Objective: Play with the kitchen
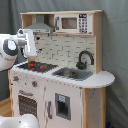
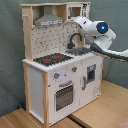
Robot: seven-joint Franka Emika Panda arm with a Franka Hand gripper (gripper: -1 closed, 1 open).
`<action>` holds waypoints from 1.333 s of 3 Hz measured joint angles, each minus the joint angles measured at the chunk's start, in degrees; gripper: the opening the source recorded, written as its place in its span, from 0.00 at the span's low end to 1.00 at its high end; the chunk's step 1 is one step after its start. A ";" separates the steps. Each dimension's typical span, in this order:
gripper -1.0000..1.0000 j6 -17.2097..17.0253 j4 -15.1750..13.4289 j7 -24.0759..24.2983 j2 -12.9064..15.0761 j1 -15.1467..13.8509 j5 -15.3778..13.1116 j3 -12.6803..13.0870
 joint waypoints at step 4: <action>1.00 -10.73 7.77 13.80 9.54 -10.35 7.60 4.66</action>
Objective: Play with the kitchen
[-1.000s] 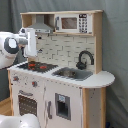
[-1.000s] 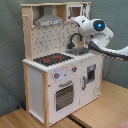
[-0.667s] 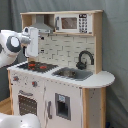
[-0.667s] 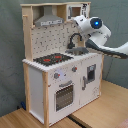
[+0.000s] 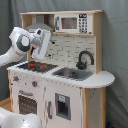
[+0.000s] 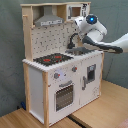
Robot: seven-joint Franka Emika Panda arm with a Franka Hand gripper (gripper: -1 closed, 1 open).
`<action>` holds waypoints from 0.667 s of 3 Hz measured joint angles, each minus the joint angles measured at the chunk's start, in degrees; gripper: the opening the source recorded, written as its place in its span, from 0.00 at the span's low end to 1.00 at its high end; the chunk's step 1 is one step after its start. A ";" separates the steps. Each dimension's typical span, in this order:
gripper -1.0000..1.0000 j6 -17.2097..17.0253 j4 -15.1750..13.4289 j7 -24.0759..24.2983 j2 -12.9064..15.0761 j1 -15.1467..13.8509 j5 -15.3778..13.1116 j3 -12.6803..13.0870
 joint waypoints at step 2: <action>1.00 -7.47 0.01 8.33 4.88 -0.16 1.60 3.24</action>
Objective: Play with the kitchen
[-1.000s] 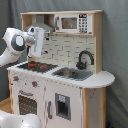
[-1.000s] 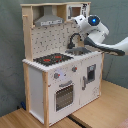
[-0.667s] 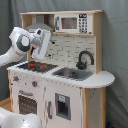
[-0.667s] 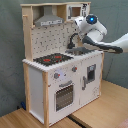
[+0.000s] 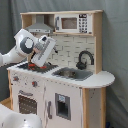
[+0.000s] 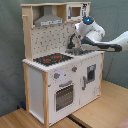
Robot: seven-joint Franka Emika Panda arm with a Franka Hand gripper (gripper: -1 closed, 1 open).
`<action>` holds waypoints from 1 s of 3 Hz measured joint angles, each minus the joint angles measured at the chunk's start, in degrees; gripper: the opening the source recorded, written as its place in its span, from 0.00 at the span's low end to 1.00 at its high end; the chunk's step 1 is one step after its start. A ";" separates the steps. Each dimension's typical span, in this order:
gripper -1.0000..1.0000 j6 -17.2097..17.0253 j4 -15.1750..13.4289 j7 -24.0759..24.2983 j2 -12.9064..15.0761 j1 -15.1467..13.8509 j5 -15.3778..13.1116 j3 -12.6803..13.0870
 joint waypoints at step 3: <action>1.00 -8.25 0.24 8.53 10.22 -1.55 6.63 1.29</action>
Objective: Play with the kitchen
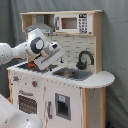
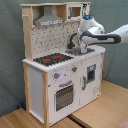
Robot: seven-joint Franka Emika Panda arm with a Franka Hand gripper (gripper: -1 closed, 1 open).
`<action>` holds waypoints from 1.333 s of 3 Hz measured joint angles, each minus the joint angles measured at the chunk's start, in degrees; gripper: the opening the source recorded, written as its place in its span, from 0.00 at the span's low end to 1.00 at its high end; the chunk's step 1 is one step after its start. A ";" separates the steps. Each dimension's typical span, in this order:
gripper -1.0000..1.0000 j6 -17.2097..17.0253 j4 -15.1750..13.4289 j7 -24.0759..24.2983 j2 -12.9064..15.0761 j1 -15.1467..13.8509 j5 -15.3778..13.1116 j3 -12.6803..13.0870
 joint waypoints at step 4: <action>1.00 -3.60 5.06 5.26 12.81 -12.10 0.00 10.63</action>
